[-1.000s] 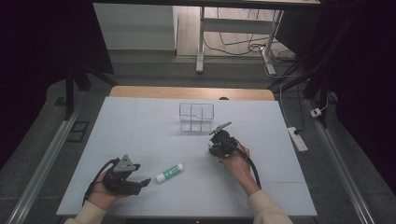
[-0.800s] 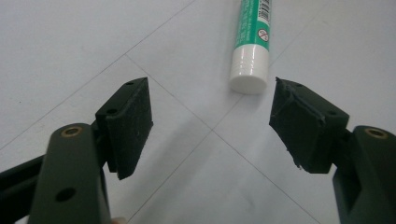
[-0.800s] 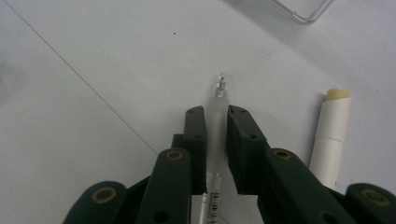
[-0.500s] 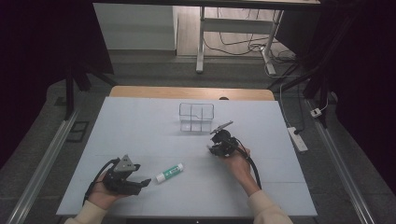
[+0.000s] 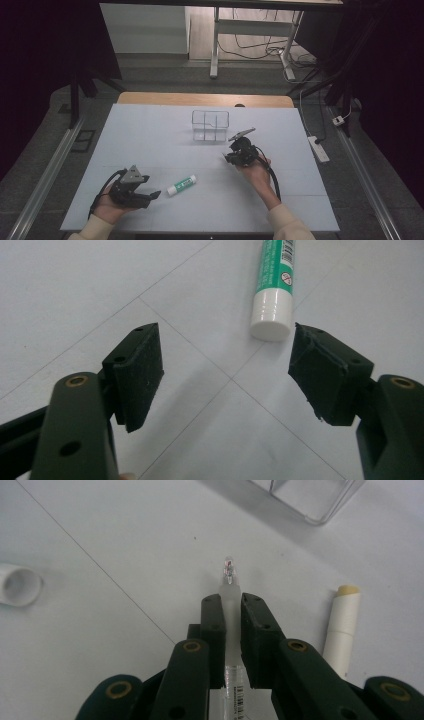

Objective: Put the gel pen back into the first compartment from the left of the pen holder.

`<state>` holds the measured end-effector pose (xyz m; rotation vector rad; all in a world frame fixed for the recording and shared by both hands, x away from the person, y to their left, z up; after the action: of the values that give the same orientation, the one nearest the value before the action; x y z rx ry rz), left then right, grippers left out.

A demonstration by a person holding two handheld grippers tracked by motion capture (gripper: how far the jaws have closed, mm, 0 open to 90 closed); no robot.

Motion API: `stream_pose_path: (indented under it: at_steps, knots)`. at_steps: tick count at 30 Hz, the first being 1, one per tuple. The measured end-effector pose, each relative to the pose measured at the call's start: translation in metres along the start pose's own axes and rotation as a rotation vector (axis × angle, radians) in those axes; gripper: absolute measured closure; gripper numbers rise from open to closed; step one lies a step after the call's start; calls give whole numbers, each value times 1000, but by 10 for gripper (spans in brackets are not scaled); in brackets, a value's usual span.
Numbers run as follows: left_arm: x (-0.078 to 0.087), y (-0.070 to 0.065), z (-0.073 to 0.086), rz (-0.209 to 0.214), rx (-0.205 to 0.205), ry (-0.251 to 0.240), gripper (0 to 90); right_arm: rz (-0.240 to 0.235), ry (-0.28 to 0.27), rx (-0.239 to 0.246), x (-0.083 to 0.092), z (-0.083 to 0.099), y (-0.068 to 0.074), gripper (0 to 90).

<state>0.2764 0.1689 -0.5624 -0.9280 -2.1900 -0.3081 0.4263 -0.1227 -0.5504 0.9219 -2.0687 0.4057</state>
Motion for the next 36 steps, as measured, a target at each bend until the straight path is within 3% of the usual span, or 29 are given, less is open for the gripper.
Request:
stream_pose_path:
  at_steps: [15, 36]
  knots:
    - [-1, 2, 1, -2, 5, 1, 296, -21, -122, -36, 23, -10, -5, 802]
    - [-2, 2, 1, -2, 3, 4, 296, -41, -270, -46, 50, -25, -5, 802]
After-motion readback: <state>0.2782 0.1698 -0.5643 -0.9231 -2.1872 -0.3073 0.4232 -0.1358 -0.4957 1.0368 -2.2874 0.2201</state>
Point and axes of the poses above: each handheld gripper's, and its own axes: x roughly backward along the jaws, z roughly out of its underside, y roughly to its left, the point moved 7 cm from there along -x, roughly forward along the jaws, and after that the axes turned 3 degrees about -y, right-handed, at the moved point
